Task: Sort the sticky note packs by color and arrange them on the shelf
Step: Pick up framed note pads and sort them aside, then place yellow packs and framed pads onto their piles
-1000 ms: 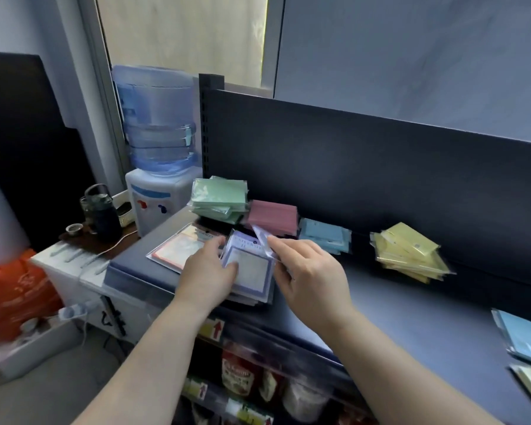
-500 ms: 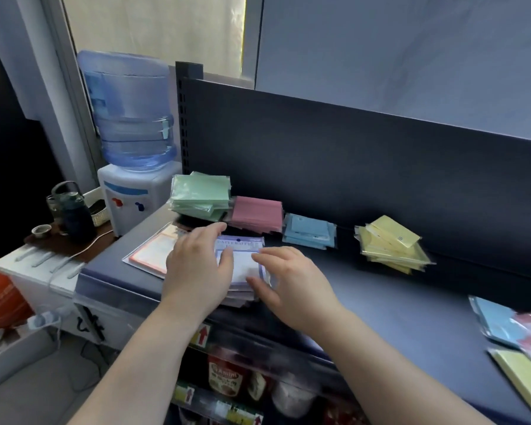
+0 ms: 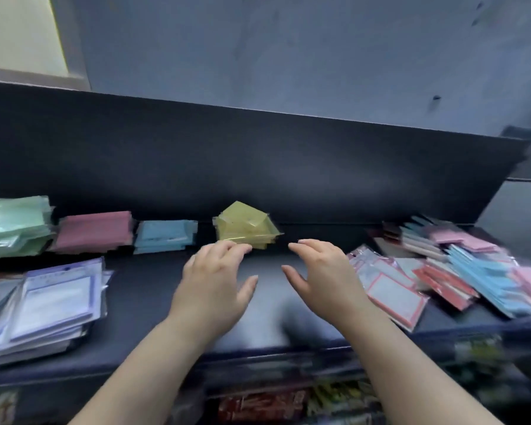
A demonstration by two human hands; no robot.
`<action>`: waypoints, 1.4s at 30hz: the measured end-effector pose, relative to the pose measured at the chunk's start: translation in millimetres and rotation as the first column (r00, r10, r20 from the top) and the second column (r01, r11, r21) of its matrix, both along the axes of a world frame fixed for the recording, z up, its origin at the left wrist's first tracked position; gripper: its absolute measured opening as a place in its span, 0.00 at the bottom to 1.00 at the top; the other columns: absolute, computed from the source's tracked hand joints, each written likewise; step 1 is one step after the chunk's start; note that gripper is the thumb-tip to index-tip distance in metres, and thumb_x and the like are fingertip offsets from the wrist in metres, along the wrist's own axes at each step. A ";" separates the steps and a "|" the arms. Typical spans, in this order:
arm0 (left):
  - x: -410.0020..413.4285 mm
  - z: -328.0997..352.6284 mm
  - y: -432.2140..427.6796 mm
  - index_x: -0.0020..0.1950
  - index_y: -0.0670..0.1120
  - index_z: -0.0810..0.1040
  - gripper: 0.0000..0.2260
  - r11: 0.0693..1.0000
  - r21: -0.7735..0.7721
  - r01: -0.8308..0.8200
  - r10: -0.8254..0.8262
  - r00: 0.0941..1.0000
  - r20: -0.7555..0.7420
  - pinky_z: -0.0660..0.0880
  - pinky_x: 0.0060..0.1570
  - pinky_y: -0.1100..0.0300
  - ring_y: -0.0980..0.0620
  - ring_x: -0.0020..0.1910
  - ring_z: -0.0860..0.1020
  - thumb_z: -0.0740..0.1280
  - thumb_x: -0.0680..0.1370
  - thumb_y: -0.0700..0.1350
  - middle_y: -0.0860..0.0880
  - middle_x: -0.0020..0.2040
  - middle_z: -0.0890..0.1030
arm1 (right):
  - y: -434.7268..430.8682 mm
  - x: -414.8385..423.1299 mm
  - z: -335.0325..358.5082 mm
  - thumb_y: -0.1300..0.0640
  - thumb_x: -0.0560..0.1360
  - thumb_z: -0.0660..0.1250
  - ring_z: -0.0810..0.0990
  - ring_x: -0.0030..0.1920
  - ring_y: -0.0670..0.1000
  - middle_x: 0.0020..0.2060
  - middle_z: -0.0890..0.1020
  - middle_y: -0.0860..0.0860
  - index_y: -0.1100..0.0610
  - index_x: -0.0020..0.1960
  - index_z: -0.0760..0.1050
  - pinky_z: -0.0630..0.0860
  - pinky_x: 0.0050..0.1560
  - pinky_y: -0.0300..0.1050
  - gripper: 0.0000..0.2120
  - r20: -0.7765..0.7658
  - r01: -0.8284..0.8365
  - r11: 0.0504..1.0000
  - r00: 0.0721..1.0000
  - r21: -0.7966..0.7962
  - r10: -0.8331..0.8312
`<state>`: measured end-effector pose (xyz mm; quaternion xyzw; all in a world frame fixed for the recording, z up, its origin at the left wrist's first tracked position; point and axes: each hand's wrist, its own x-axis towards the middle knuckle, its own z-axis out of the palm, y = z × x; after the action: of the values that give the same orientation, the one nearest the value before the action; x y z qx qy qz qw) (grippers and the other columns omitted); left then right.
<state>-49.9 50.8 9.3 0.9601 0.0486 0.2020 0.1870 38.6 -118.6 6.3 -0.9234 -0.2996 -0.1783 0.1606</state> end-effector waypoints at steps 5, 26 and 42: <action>34.3 -5.6 -67.3 0.72 0.54 0.64 0.24 0.990 -0.004 0.138 -0.137 0.980 -0.143 0.64 0.67 0.56 0.53 0.67 0.66 0.60 0.77 0.59 0.55 0.68 0.68 | -74.0 16.9 0.9 0.50 0.74 0.67 0.77 0.59 0.55 0.58 0.80 0.51 0.56 0.63 0.77 0.71 0.61 0.48 0.19 -0.065 0.095 0.995 0.993 -0.011 -0.096; 71.8 -8.6 -164.1 0.57 0.53 0.70 0.32 0.964 -0.039 -0.264 0.201 0.816 -0.541 0.70 0.48 0.59 0.52 0.51 0.69 0.74 0.61 0.66 0.52 0.52 0.68 | -182.7 63.3 4.2 0.40 0.66 0.71 0.56 0.73 0.52 0.74 0.54 0.46 0.42 0.74 0.53 0.64 0.67 0.49 0.42 -0.496 -0.269 0.955 0.851 -0.126 0.174; 28.5 6.9 -99.6 0.60 0.47 0.67 0.17 0.336 -0.905 -0.261 0.577 0.816 -0.021 0.78 0.46 0.47 0.46 0.47 0.80 0.70 0.75 0.38 0.45 0.51 0.80 | -141.9 78.7 9.4 0.65 0.74 0.59 0.81 0.48 0.50 0.51 0.82 0.47 0.45 0.65 0.70 0.76 0.44 0.46 0.24 -0.581 -0.060 0.801 0.656 0.596 0.482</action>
<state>-21.4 -48.8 16.2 0.6309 0.3646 0.3339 0.5980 117.3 -260.5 15.7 -0.7789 -0.2936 0.1428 0.5354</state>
